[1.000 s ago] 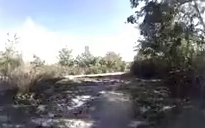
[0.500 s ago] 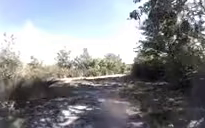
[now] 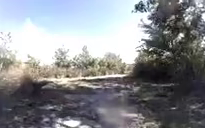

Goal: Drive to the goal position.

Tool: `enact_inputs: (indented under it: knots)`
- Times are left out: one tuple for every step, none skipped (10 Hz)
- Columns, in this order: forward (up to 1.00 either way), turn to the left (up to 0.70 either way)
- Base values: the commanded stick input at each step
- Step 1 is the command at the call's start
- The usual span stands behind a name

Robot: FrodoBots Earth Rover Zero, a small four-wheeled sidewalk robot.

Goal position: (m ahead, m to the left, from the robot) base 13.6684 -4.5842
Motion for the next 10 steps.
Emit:
enact_inputs:
  knots:
    - [0.85,0.0]
    - [0.85,0.0]
    - [0.85,0.0]
    - [0.85,0.0]
    - [0.85,0.0]
    - [0.85,0.0]
    - [0.85,0.0]
    - [0.85,0.0]
    - [0.85,0.0]
    - [0.85,0.0]
